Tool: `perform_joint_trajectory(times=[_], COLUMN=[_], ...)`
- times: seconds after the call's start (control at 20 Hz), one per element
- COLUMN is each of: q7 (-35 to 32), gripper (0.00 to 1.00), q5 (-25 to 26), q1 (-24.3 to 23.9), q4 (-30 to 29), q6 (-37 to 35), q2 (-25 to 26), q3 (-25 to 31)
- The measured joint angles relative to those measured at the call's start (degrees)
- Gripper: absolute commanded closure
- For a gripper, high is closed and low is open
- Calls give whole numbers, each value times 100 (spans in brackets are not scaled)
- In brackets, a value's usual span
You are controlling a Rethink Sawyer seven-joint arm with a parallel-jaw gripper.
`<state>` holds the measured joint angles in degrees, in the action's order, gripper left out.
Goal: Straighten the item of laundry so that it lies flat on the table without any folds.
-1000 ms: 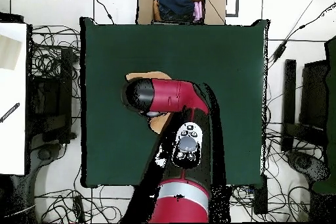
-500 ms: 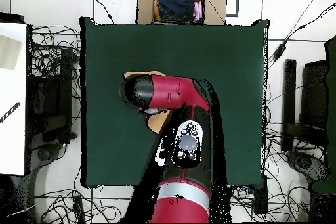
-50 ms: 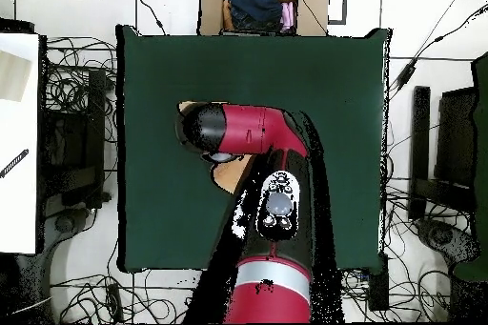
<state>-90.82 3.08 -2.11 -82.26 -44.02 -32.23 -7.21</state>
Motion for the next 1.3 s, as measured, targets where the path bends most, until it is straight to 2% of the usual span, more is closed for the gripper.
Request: perform_joint_trajectory(times=[1.3], q7=[0], gripper=[100], q5=[1], q1=[-137], q4=[410], q6=[-670], q2=[-165], q3=[192])
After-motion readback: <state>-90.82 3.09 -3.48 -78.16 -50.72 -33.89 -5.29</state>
